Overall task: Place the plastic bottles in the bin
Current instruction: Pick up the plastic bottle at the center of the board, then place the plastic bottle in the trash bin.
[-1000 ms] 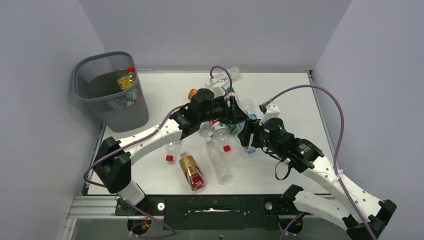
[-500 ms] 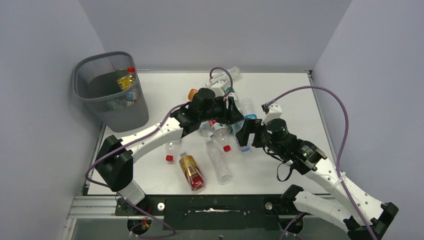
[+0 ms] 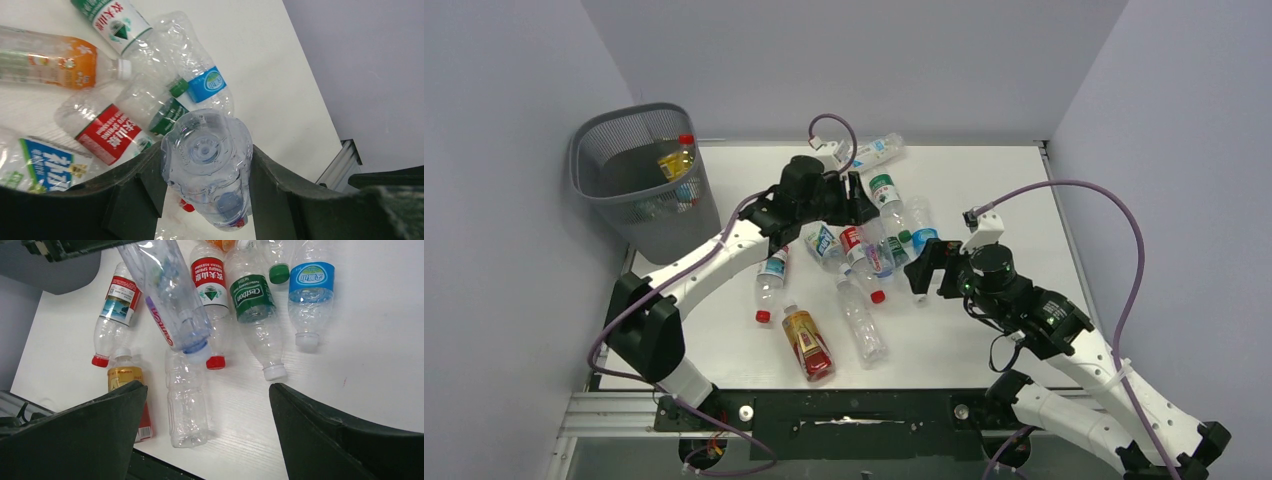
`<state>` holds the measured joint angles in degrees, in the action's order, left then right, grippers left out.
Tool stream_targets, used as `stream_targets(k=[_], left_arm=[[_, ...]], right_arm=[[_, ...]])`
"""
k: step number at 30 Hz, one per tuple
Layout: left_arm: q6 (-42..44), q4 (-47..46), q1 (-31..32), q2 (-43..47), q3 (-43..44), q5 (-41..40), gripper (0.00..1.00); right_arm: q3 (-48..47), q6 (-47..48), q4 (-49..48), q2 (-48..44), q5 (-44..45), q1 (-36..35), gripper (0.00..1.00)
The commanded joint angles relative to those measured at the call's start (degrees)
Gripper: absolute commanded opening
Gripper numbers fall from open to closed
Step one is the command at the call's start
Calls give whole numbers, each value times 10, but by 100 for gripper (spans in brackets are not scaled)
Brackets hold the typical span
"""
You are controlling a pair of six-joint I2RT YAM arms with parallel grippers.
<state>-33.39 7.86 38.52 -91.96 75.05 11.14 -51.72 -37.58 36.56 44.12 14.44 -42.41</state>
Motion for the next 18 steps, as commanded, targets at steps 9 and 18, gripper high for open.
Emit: stream_targets(k=[9, 18], left_arm=[[46, 43, -71, 76, 72, 4, 31], [44, 36, -78, 77, 63, 8, 31]], right_arm=[[23, -20, -12, -19, 10, 2, 100], [25, -21, -11, -19, 12, 3, 100]])
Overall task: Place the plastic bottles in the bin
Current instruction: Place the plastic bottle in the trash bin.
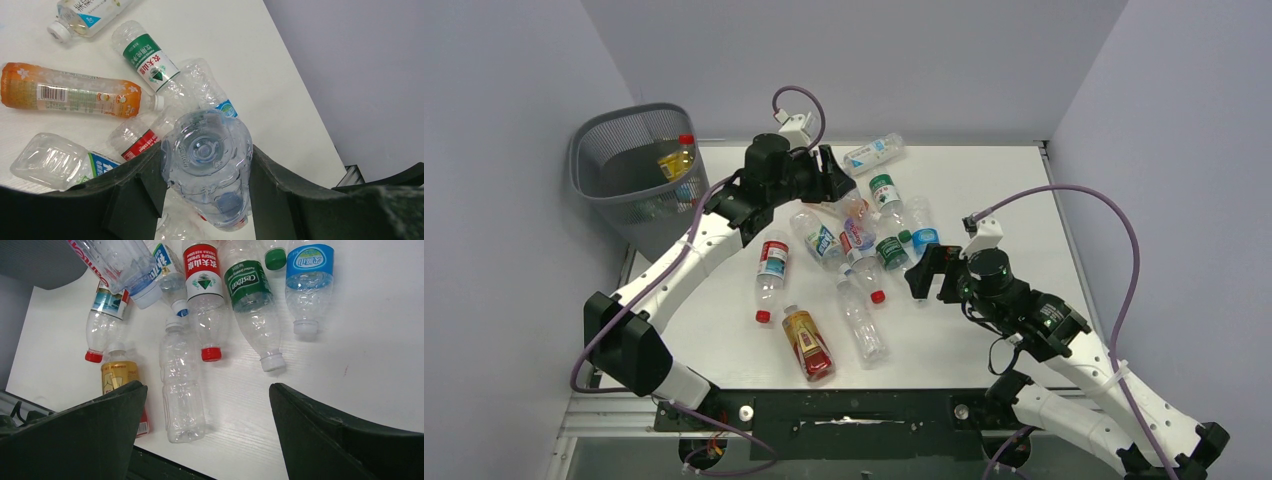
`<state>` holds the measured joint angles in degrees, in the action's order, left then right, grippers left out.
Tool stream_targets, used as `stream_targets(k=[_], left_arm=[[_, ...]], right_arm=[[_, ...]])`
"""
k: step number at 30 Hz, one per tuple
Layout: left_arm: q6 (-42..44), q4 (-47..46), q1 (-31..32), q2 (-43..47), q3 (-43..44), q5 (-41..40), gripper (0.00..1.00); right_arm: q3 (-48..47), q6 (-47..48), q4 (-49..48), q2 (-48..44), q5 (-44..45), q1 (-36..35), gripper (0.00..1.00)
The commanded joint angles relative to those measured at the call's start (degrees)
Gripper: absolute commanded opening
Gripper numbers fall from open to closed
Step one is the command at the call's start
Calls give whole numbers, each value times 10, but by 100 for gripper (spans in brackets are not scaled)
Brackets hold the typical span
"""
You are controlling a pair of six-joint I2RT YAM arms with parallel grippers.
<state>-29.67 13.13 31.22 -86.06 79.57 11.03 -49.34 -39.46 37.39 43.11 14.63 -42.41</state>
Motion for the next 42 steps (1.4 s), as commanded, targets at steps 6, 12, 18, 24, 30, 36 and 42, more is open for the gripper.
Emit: stream_targets(k=[6, 12, 18, 24, 30, 36, 42], left_arm=[[6, -17, -8, 20, 14, 12, 31], [6, -18, -10, 22, 11, 11, 31], [12, -7, -21, 26, 24, 9, 31], [22, 9, -52, 37, 52, 14, 31], [37, 35, -118, 60, 91, 22, 31], [54, 47, -209, 96, 119, 10, 32], [76, 46, -328, 101, 163, -13, 33]], right_arm=[[7, -4, -26, -4, 5, 2, 100], [11, -6, -29, -4, 1, 2, 100], [14, -8, -28, -10, 1, 2, 100], [13, -8, -28, -5, 0, 2, 100], [20, -10, -39, 2, -10, 2, 100], [21, -10, -49, 12, -19, 2, 100], [25, -11, -59, 21, -32, 2, 100]])
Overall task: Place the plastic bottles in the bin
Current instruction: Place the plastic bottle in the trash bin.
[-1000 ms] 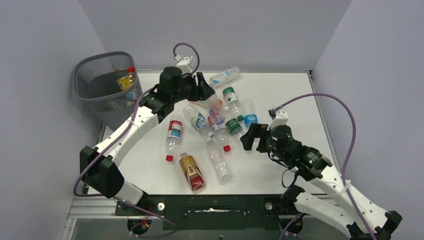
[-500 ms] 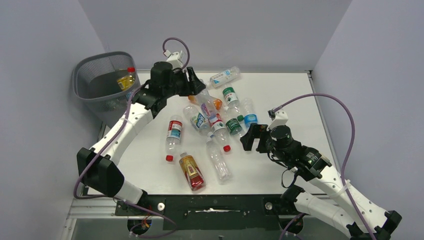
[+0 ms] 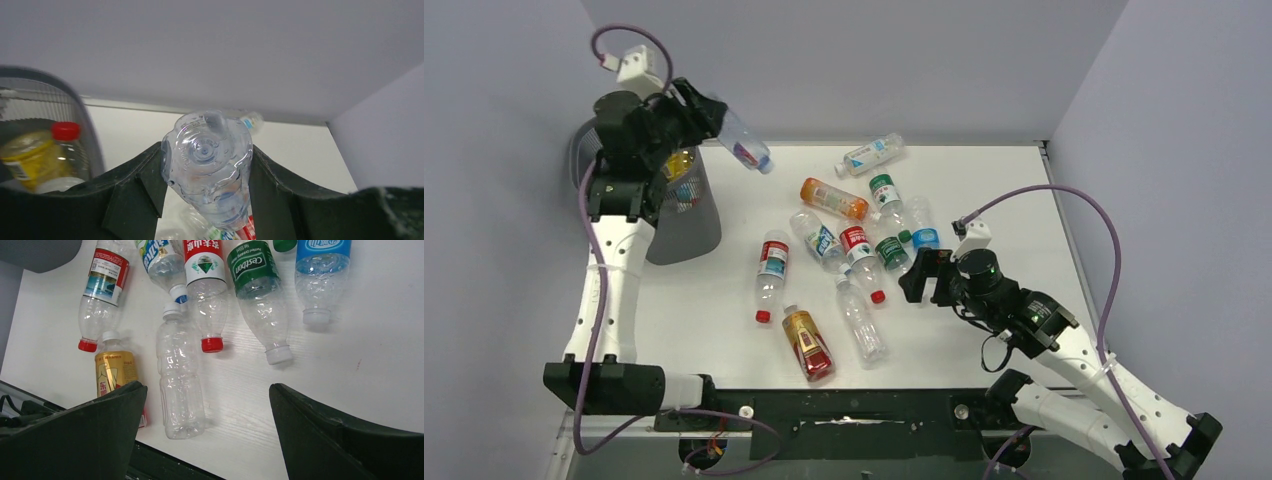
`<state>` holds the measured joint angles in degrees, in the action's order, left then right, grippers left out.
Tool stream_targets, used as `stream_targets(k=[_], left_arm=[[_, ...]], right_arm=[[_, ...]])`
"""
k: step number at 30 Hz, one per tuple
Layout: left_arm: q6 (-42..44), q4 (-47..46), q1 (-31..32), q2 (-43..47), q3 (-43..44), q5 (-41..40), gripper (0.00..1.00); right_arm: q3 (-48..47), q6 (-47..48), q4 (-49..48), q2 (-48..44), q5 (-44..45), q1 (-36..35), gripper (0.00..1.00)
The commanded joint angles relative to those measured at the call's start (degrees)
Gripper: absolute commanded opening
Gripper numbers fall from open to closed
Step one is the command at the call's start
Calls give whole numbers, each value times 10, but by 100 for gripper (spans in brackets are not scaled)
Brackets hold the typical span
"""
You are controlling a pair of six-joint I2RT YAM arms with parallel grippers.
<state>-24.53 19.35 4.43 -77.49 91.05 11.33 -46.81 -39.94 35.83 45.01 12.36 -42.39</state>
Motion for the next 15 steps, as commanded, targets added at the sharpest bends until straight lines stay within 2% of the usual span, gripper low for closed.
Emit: stream_targets(k=[1, 9, 15], left_arm=[[26, -20, -78, 13, 52, -20, 33], [34, -24, -189, -2, 87, -54, 34], [49, -6, -218, -1, 91, -105, 33]], right_arm=[[-1, -7, -44, 4, -10, 2, 100], [3, -10, -50, 11, -18, 2, 100], [8, -12, -63, 19, -27, 2, 100]])
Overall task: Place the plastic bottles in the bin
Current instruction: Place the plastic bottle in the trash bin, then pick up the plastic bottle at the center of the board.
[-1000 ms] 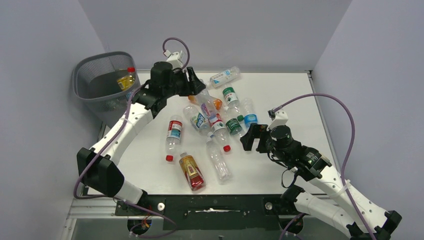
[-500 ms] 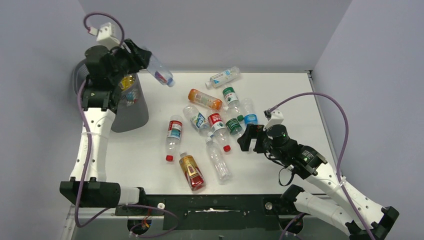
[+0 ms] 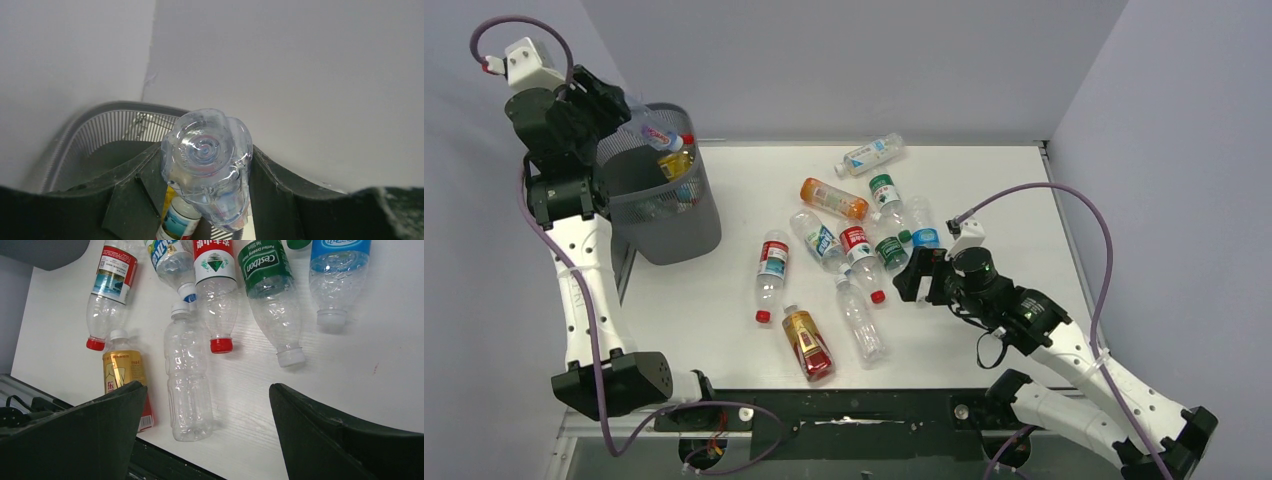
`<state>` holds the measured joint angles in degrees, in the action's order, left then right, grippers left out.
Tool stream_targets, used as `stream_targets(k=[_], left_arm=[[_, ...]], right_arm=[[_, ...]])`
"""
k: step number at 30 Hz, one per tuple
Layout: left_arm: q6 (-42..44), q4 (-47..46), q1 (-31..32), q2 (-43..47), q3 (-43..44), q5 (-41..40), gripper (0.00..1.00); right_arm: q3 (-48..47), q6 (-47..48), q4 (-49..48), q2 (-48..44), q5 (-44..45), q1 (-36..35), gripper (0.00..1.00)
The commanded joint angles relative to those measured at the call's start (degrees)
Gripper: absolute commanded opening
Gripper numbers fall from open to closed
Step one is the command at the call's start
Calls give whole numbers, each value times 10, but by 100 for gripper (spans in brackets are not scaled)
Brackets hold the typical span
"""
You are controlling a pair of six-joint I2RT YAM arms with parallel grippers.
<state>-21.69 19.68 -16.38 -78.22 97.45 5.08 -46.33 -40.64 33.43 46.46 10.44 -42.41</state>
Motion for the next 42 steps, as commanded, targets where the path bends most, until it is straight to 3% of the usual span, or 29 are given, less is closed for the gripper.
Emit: stream_targets(k=[1, 7, 11, 15, 26, 29, 34, 42], left_arm=[[26, -7, -12, 8, 25, -57, 33], [48, -2, -12, 6, 2, -116, 38], [46, 16, -12, -6, 6, -119, 64], [41, 24, -11, -8, 4, -118, 79], [12, 27, 0, 2, 6, -46, 82], [12, 44, 47, -6, 23, -33, 83], [33, 68, 173, -8, 41, -77, 83], [42, 84, 316, -20, 32, -111, 83]], right_arm=[[4, -5, -42, 7, -11, 2, 100], [11, -11, -45, 10, -17, 2, 100], [14, -11, -50, 8, -21, 3, 100], [15, -11, -50, 10, -23, 2, 100], [16, -8, -64, 26, -32, 2, 100], [16, -7, -69, 33, -35, 2, 100], [17, -7, -73, 38, -38, 2, 100], [25, -7, -77, 37, -38, 2, 100]])
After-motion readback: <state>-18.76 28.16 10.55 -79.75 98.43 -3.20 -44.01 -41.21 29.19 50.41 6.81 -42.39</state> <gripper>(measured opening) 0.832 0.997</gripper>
